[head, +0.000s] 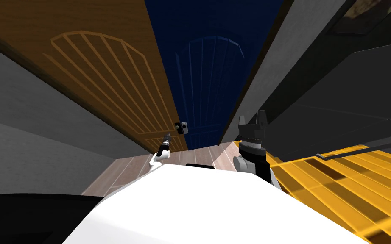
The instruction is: Pull the door open
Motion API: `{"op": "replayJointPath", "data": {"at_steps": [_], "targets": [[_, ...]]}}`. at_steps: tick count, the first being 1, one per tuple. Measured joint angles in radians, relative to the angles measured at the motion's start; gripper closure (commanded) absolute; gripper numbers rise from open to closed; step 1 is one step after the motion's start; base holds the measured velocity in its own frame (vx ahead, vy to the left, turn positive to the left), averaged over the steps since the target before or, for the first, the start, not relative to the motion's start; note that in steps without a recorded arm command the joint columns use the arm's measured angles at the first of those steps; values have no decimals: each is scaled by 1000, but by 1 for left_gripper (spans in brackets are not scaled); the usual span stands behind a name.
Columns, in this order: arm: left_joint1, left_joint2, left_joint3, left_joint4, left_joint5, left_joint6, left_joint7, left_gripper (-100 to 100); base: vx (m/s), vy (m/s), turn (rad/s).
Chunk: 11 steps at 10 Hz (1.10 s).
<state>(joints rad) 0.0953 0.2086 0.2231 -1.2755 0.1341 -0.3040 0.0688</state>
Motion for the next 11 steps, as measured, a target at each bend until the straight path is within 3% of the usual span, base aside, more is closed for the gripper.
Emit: {"op": "replayJointPath", "data": {"at_steps": [2,4,5,8,9,10,11], "targets": [[-6,-6,-22,-7,-2,-1,5,-100,-150,-87,-134],[-9,-18,-40,-28,-5,4,5,-100,-48,-19,71],[14,-2,-26,-38,0,10,10,-100,-62,44,179],[21,9,32,1,2,10,-5,-100,29,70,113],[30,21,50,11,5,10,-6,-100,123,102,46],[33,35,59,24,8,5,-1,-100,156,72,-17],[34,33,63,24,8,2,-1,-100,163,38,-46]]}}
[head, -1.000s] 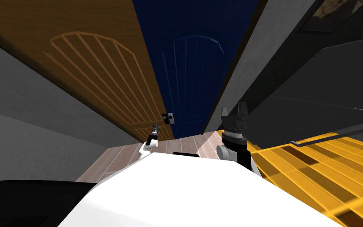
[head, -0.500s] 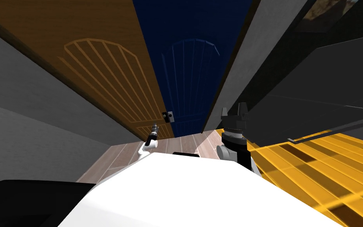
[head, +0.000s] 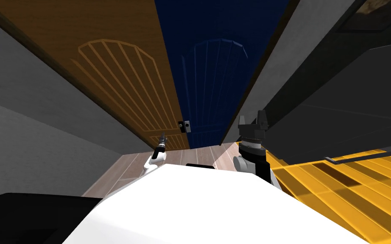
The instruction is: Pull the door open
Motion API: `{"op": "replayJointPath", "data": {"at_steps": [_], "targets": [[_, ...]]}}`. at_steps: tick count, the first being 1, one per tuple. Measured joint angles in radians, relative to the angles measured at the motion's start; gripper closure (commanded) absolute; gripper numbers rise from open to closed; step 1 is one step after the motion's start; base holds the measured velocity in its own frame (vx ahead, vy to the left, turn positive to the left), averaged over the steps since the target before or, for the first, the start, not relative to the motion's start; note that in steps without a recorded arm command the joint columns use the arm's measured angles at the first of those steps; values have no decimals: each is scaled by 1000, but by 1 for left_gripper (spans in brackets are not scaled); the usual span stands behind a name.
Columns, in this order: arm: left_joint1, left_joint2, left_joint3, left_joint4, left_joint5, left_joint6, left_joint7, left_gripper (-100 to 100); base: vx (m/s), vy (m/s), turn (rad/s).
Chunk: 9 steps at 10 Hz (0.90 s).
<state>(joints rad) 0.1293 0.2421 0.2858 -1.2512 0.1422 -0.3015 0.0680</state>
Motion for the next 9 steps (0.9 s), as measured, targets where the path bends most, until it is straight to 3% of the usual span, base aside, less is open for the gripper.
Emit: {"op": "replayJointPath", "data": {"at_steps": [3,4,5,6,7,8,9], "targets": [[-26,-17,-15,0,-5,-2,-6,-100,181,21,-94],[-29,-23,-25,-13,-6,2,-6,-100,223,-27,-171],[-51,-34,-39,2,-9,-6,-7,-100,240,-94,-268],[-73,-29,-60,17,-8,-18,1,-100,176,-91,-67],[-71,-42,-69,-6,-10,-13,0,-100,67,-37,9],[-70,-44,-70,-10,-11,-11,-1,100,0,0,0],[-72,-43,-69,-9,-10,-14,0,100,-23,14,-15]]}}
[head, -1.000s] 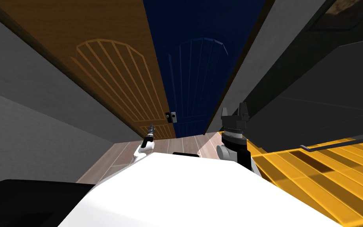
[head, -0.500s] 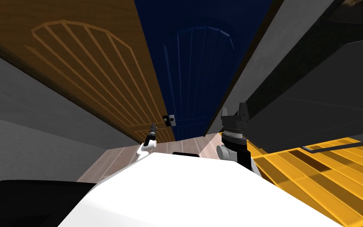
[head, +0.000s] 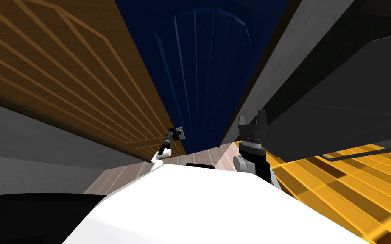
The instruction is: Pull the door open
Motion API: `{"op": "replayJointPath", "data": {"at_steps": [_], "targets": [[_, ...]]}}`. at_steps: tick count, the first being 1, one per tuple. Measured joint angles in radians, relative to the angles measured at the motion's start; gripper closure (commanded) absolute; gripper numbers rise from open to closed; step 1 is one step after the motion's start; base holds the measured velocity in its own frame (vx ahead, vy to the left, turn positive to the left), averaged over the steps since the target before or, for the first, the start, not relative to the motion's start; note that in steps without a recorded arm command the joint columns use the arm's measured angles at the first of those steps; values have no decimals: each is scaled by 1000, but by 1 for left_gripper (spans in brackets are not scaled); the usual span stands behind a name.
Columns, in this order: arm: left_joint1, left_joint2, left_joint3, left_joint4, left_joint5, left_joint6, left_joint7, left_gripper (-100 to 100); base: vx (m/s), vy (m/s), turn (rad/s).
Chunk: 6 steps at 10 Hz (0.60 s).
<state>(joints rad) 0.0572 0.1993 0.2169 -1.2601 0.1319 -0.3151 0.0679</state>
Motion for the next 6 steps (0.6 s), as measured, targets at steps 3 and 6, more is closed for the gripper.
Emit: {"op": "replayJointPath", "data": {"at_steps": [3,6], "targets": [[0,-1,-3,3,-1,0,0,100,-16,5,-8],[17,6,4,-14,2,11,3,100,-95,70,84]]}}
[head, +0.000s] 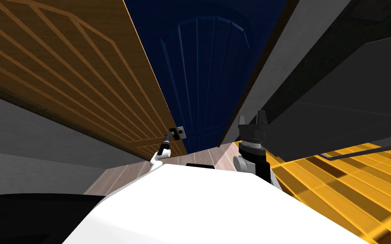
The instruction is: Pull the door open
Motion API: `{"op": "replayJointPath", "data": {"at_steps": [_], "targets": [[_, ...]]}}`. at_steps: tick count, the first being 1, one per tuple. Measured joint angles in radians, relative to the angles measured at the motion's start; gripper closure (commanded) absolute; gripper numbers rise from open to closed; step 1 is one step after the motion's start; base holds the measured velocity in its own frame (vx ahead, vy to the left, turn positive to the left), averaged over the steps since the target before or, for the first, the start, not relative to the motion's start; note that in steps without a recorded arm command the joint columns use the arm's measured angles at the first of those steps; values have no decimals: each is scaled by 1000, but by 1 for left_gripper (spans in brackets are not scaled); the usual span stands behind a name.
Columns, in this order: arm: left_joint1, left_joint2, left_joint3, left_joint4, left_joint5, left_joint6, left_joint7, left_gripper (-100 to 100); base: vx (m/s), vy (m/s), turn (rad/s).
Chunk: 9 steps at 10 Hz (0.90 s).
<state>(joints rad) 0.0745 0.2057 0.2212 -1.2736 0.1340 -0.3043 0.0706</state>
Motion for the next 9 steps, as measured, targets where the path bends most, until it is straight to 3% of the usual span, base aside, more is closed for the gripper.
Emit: {"op": "replayJointPath", "data": {"at_steps": [1,2,6,8,9], "targets": [[7,12,11,7,3,3,3,100,-187,57,54],[14,22,18,20,5,-4,6,-100,-188,-53,-12],[24,19,-6,-2,5,-5,16,-100,-182,-92,-38],[16,8,-26,-11,2,-5,17,-100,-140,-50,-54],[16,8,-27,-11,2,-5,17,-100,-19,26,180]]}}
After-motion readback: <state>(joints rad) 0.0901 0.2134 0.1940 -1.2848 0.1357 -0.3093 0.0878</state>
